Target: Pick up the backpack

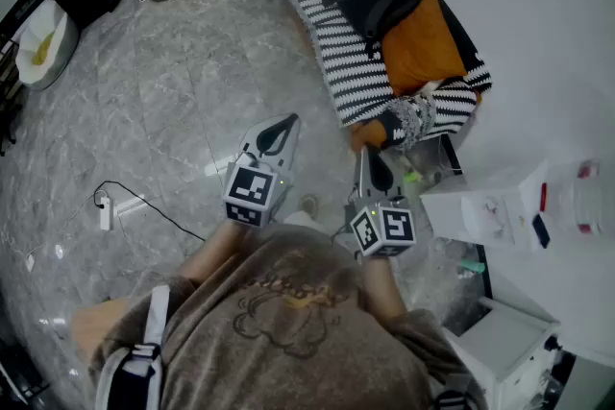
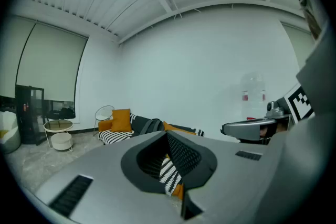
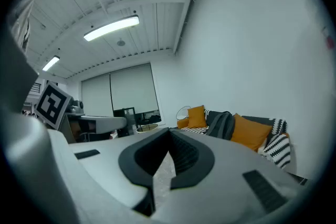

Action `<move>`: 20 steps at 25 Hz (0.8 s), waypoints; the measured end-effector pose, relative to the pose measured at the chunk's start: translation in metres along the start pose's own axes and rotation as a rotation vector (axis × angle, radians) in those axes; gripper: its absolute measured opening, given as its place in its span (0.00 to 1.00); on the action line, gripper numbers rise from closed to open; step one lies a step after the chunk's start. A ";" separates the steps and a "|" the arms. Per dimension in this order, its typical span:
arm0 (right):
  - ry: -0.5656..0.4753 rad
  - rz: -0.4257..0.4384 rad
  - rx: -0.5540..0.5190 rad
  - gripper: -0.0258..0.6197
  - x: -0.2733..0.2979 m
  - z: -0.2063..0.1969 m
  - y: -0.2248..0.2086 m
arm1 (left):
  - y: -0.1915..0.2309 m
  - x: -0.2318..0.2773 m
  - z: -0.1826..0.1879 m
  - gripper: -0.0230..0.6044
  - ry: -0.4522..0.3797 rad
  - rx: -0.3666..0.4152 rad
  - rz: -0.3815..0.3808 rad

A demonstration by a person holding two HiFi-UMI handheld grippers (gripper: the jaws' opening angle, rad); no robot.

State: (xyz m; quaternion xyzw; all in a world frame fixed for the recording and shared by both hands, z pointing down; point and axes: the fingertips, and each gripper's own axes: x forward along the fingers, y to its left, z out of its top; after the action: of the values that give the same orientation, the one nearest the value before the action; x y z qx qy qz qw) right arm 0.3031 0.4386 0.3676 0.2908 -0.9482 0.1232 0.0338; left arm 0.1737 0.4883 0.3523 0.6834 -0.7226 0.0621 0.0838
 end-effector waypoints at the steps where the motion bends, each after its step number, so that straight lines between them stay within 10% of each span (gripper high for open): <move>1: -0.006 0.005 0.005 0.04 0.002 0.001 -0.002 | 0.001 0.003 0.000 0.04 0.000 -0.001 0.000; 20: -0.026 0.084 0.002 0.04 0.061 0.018 -0.057 | 0.013 0.080 0.011 0.04 -0.013 -0.015 0.051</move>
State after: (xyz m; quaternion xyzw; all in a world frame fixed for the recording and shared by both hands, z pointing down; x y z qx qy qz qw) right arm 0.2846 0.3555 0.3709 0.2524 -0.9598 0.1219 0.0162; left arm 0.1561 0.4088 0.3587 0.6643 -0.7408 0.0544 0.0827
